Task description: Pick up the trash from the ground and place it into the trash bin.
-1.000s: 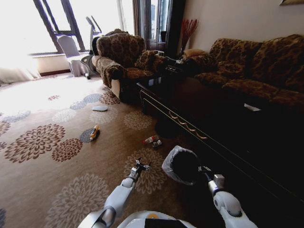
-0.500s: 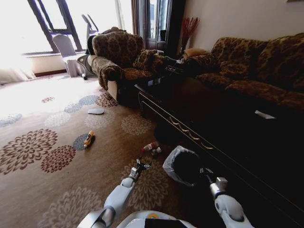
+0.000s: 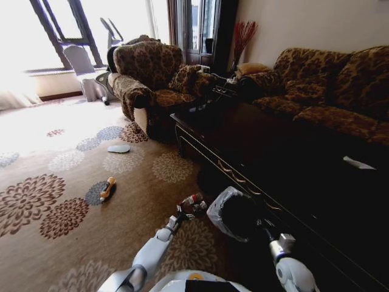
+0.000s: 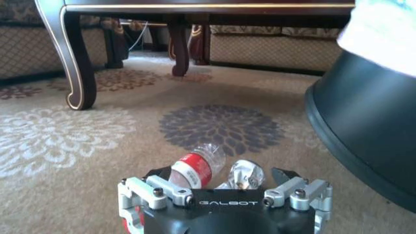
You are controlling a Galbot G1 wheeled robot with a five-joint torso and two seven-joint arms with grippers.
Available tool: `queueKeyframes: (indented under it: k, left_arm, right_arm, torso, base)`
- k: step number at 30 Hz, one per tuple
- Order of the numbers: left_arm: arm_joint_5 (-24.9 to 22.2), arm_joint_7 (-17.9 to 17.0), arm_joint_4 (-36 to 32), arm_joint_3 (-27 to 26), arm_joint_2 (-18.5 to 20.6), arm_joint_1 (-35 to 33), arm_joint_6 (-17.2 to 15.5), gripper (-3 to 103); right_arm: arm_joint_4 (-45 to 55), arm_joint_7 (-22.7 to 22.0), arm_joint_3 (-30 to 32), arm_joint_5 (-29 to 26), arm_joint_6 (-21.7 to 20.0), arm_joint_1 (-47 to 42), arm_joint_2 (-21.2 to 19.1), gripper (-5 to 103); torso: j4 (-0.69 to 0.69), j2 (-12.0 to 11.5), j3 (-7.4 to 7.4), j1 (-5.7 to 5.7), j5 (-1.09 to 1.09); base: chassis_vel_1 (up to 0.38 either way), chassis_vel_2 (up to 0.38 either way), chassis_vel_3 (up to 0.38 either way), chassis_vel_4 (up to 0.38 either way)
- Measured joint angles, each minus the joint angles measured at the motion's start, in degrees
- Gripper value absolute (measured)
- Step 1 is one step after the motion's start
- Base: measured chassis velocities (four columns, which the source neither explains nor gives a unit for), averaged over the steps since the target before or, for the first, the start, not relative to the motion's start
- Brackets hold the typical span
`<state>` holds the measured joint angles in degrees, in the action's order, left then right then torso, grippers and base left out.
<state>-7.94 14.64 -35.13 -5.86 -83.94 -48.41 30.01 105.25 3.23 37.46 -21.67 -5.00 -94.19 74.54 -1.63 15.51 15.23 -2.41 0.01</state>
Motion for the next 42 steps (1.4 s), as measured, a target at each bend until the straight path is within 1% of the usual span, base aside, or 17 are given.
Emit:
queueKeyframes:
  k: [3, 7, 9, 14, 18, 23, 26, 27, 28, 30, 33, 35, 41, 42]
  left_arm:
    - [0.0, -0.1, 0.0, -0.1, 0.0, -0.1, 0.0, 100]
    - [0.1, -0.3, 0.0, 0.0, -0.1, -0.1, 0.0, 100]
    - [0.6, -0.5, 0.0, 0.3, -0.2, -0.1, 0.1, 100]
    - [1.3, -0.6, 0.2, 1.2, 0.0, -0.1, 0.4, 100]
    - [4.3, -1.3, 1.9, 2.7, -0.1, 1.1, 0.8, 100]
    - [6.0, -2.0, 3.2, 4.1, -0.1, 2.4, 0.9, 100]
    - [8.4, -3.4, 5.4, 5.8, -0.6, 3.9, 0.1, 100]
    - [10.2, -4.5, 6.6, 6.2, -0.9, 4.6, -0.6, 100]
    - [10.2, -4.5, 6.6, 6.2, -0.9, 4.6, -0.6, 100]
    - [12.1, -5.2, 8.4, 6.5, -1.6, 5.6, -1.1, 100]
    - [13.5, -5.4, 10.3, 6.6, -2.6, 6.8, -1.2, 100]
    - [15.4, -6.3, 12.4, 6.5, -3.8, 8.1, -1.1, 100]
    - [17.9, -8.2, 15.8, 5.5, -5.8, 9.9, -1.3, 100]
    - [20.3, -9.4, 17.7, 3.6, -6.9, 10.9, -1.9, 100]
  right_arm:
    - [0.0, 0.0, 0.0, 0.2, 0.4, 0.0, 0.2, 1]
    - [0.0, 0.0, 0.6, 0.2, 0.4, 0.1, 0.1, 1]
    - [0.4, -0.4, 1.1, 0.3, -0.1, -0.2, 0.1, 1]
    - [1.1, -0.5, 1.7, 0.5, -1.2, -1.3, 0.0, 1]
    - [0.9, -0.5, 2.2, 0.5, -1.5, -1.3, -0.1, 1]
    - [0.5, -0.5, 2.4, 0.5, -1.8, -0.9, -0.3, 1]
    - [0.4, -0.7, 2.5, 0.5, -1.9, -0.5, -0.4, 1]
    - [0.3, -0.8, 2.6, 0.4, -1.9, -0.3, -0.5, 1]
    - [0.3, -0.8, 2.6, 0.4, -1.9, -0.3, -0.5, 1]
    - [0.1, -0.8, 2.7, 0.3, -2.0, 0.0, -0.5, 1]
    - [0.0, -0.9, 3.0, 0.3, -2.0, 0.2, -0.4, 1]
    - [0.0, -1.1, 3.4, 0.2, -2.0, 0.2, -0.3, 1]
    - [0.1, -1.1, 3.9, 0.2, -2.1, 0.0, -0.3, 1]
    - [0.2, -1.2, 4.1, 0.0, -2.1, -0.3, -0.4, 1]
  torso:
    - [-0.01, -0.3, -0.16, 0.12, -0.01]
    - [-0.01, -1.1, -0.72, 0.4, -0.01]
    - [0.0, -1.8, -1.15, 0.64, -0.02]
    - [0.0, -2.2, -1.46, 0.71, -0.02]
    - [0.0, -2.2, -1.55, 0.72, -0.01]
    - [0.0, -2.2, -1.55, 0.71, -0.01]
    - [0.0, -2.2, -1.52, 0.7, -0.01]
    - [0.0, -2.2, -1.5, 0.69, -0.02]
    - [0.0, -2.2, -1.5, 0.69, -0.02]
    - [-0.01, -2.2, -1.48, 0.68, 0.0]
    - [0.0, -2.1, -1.46, 0.67, -0.01]
    - [0.0, -2.1, -1.44, 0.65, -0.01]
    - [0.0, -2.1, -1.41, 0.64, -0.03]
    - [0.01, -2.0, -1.4, 0.64, -0.02]
  base:
    - [0.0, 0.0, 0.0, 0.0]
    - [0.0, 0.0, 0.0, 0.0]
    - [0.0, 0.0, 0.0, 0.0]
    - [0.0, 0.0, 0.0, 0.0]
    - [0.0, 0.0, 0.0, 0.0]
    - [0.0, 0.0, 0.0, 0.0]
    - [0.0, 0.0, 0.0, 0.0]
    - [0.0, 0.0, 0.0, 0.0]
    - [0.0, 0.0, 0.0, 0.0]
    - [0.0, 0.0, 0.0, 0.0]
    - [0.0, 0.0, 0.0, 0.0]
    - [0.0, 0.0, 0.0, 0.0]
    - [0.0, 0.0, 0.0, 0.0]
    - [0.0, 0.0, 0.0, 0.0]
